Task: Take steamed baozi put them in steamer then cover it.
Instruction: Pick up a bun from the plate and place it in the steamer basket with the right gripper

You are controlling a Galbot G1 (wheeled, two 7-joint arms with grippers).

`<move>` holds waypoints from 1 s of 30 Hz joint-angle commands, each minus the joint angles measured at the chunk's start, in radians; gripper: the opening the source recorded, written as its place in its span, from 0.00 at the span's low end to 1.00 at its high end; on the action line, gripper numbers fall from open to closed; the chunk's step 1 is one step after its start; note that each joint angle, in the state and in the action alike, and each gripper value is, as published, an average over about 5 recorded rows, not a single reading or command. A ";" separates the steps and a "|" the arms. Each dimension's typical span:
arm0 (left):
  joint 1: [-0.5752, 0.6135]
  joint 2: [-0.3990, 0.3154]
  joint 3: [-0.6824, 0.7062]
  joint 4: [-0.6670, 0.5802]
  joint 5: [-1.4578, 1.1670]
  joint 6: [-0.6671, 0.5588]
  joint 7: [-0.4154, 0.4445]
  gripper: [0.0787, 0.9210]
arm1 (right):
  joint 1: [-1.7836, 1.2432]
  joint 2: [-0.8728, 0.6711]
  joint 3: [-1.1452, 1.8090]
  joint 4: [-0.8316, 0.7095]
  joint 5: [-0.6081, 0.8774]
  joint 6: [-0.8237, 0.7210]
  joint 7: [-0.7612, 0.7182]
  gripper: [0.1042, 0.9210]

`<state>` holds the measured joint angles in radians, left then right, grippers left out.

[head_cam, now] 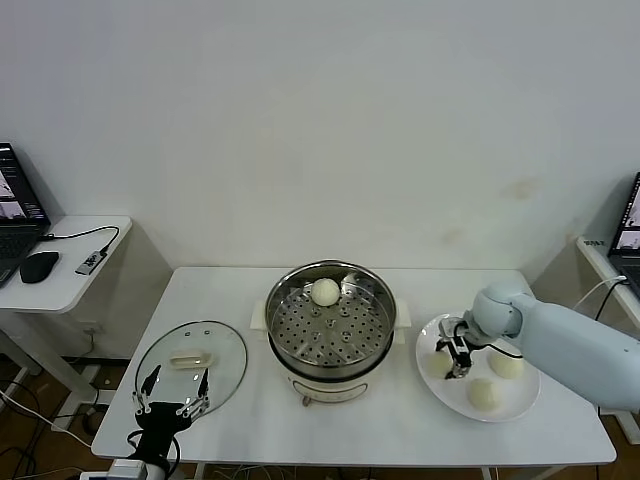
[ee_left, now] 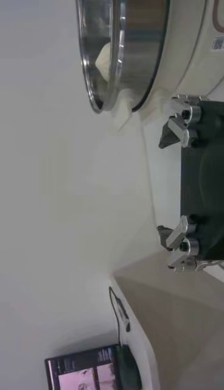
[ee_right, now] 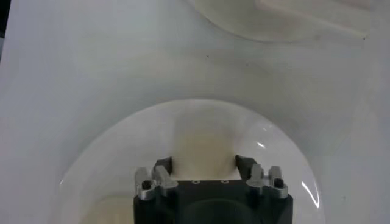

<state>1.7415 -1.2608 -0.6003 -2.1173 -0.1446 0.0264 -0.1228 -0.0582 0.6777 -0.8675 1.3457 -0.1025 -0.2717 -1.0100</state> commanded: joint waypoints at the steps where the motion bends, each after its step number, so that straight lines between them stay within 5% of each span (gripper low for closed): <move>1: 0.000 0.003 -0.002 -0.004 -0.002 0.001 0.000 0.88 | 0.031 -0.027 0.003 0.017 0.016 -0.003 -0.015 0.53; 14: -0.013 0.016 0.011 -0.011 -0.005 0.002 0.001 0.88 | 0.567 -0.136 -0.296 0.162 0.292 -0.055 -0.060 0.53; 22: -0.027 0.030 0.013 -0.006 -0.014 0.001 0.001 0.88 | 0.879 0.057 -0.483 0.208 0.546 -0.146 0.015 0.53; 30: -0.034 0.045 0.000 -0.005 -0.020 0.000 0.002 0.88 | 0.803 0.295 -0.479 0.173 0.739 -0.276 0.157 0.54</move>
<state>1.7097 -1.2215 -0.5938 -2.1216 -0.1617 0.0273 -0.1217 0.6319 0.7552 -1.2544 1.5179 0.3918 -0.4296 -0.9678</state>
